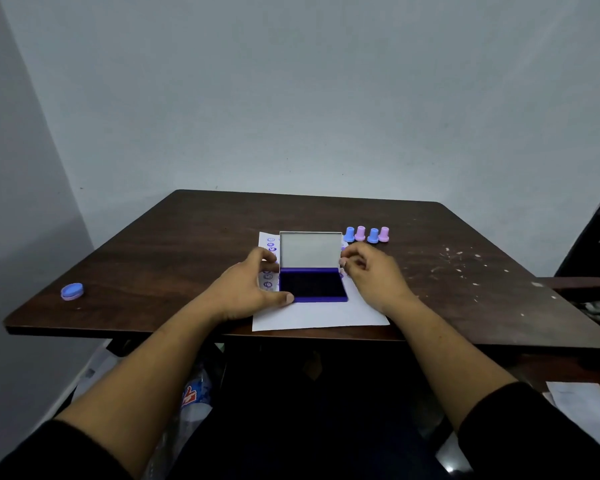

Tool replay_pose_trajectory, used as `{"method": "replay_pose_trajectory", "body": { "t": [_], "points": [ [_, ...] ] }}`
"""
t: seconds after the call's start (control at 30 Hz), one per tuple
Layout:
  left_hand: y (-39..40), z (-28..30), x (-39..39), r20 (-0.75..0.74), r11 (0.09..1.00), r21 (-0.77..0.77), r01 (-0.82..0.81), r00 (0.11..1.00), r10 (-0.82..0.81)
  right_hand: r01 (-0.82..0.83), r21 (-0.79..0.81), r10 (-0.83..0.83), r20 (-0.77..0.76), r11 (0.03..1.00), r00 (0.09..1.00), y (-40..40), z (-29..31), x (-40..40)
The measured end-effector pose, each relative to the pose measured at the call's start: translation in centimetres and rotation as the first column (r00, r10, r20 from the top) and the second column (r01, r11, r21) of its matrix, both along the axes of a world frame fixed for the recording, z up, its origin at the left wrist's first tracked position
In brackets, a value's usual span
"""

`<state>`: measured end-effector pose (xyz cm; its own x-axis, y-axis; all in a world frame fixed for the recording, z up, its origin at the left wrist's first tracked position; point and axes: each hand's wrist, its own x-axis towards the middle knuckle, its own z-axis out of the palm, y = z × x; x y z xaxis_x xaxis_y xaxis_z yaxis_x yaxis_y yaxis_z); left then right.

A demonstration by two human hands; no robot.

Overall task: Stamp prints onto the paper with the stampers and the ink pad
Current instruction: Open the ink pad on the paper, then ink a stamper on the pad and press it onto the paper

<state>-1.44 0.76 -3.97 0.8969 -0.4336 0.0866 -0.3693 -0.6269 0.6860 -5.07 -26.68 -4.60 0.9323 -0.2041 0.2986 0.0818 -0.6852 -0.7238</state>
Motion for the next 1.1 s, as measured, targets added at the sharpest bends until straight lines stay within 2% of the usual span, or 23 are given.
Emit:
{"method": "replay_pose_trajectory", "body": {
  "t": [0.33, 0.6, 0.67, 0.8, 0.93, 1.1],
  "points": [
    [-0.4, 0.5, 0.0, 0.097, 0.988, 0.153, 0.002, 0.995, -0.017, -0.030, -0.153, 0.010, -0.126, 0.988, 0.992, 0.2, 0.5, 0.4],
    [-0.4, 0.6, 0.0, 0.108, 0.979, 0.204, 0.001, 0.994, -0.024, -0.021, -0.145, 0.002, -0.134, 0.989, 0.991, 0.0, 0.2, 0.8],
    [-0.4, 0.6, 0.1, 0.116, 0.977, 0.211, 0.000, 0.993, -0.025, -0.022, -0.190, -0.002, -0.126, 0.982, 0.992, 0.1, 0.1, 0.5],
    [-0.5, 0.5, 0.0, 0.140, 0.978, 0.208, -0.011, 0.990, -0.019, -0.155, -0.283, 0.137, -0.083, 0.947, 0.987, 0.5, 0.0, -0.4],
    [-0.6, 0.4, 0.0, 0.153, 0.975, 0.220, -0.006, 0.988, -0.028, -0.284, -0.396, 0.246, -0.144, 0.873, 0.958, 0.6, -0.4, -0.4],
    [-0.6, 0.4, 0.1, 0.158, 0.969, 0.249, 0.000, 0.987, -0.040, -0.310, -0.352, 0.270, -0.158, 0.883, 0.950, 0.1, -0.4, 0.0]
  ]
}}
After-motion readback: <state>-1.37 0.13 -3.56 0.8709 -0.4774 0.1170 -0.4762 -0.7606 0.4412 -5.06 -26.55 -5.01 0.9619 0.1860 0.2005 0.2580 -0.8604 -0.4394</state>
